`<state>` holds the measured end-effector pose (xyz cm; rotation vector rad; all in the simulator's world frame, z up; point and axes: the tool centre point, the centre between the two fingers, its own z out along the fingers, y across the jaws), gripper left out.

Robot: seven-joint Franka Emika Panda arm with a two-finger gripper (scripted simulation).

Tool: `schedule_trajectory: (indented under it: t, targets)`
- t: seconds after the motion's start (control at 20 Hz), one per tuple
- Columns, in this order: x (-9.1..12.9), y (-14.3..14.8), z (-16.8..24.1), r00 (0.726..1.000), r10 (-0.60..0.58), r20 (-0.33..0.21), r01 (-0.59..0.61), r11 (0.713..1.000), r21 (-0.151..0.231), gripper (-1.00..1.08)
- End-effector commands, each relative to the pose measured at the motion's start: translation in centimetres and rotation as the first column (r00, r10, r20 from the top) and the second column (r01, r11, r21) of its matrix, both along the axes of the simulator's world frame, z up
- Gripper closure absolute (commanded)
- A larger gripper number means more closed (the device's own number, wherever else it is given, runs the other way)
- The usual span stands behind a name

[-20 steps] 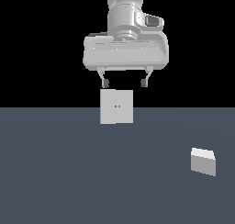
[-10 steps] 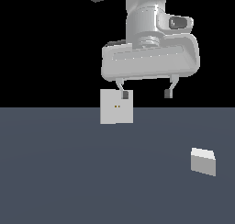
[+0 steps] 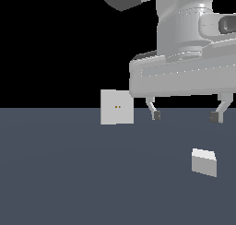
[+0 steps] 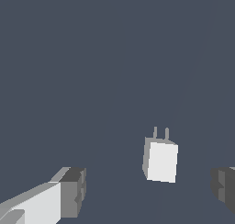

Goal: Plug the charger into the wall socket.

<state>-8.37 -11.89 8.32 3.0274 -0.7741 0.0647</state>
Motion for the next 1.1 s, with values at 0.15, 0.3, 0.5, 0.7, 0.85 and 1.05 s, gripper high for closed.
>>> schedule_trajectory:
  t: [0.15,0.3,0.5,0.7,0.85,1.05]
  targets:
    - [-1.7,-1.5,-1.4,0.997,-0.078,0.015,0.078,0.997,-0.006,-0.92]
    - [-2.2,-1.9,-1.9,0.995,-0.1,0.019,0.1,0.995,-0.007,-0.92]
    - [-2.4,-2.1,-2.1,0.994,-0.109,0.021,0.11,0.994,-0.007,-0.92]
    - [-2.3,-2.0,-2.3,0.994,-0.106,0.019,0.106,0.994,-0.007,-0.92]
    - [-2.4,-2.0,-3.1,0.994,-0.107,0.02,0.107,0.994,-0.006,-0.92]
    - [-2.4,-2.0,-4.9,0.994,-0.108,0.02,0.109,0.994,-0.006,-0.92]
